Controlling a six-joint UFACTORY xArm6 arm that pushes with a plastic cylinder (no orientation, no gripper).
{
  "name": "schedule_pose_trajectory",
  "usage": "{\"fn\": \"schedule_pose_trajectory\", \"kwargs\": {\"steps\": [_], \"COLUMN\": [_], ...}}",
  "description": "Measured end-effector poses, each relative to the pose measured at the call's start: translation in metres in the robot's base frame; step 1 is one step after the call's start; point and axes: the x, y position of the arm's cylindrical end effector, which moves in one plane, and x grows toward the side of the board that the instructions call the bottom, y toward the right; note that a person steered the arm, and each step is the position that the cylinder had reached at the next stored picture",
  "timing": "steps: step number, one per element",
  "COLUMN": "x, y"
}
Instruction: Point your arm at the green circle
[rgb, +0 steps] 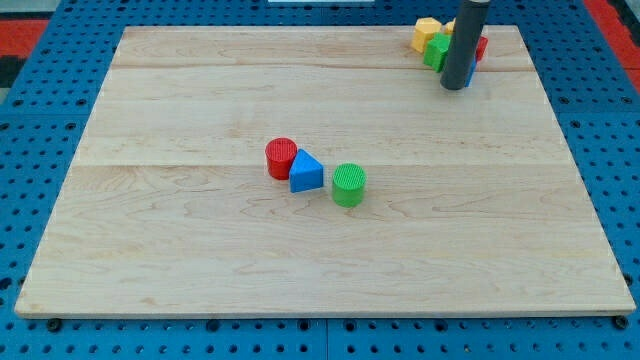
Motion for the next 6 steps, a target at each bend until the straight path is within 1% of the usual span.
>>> {"fn": "schedule_pose_trajectory", "kwargs": {"steps": [1, 2, 3, 4, 5, 6], "x": [0.0, 0.01, 0.063, 0.136, 0.205, 0.221], "y": [0.006, 0.007, 0.011, 0.003, -0.05, -0.119]}}
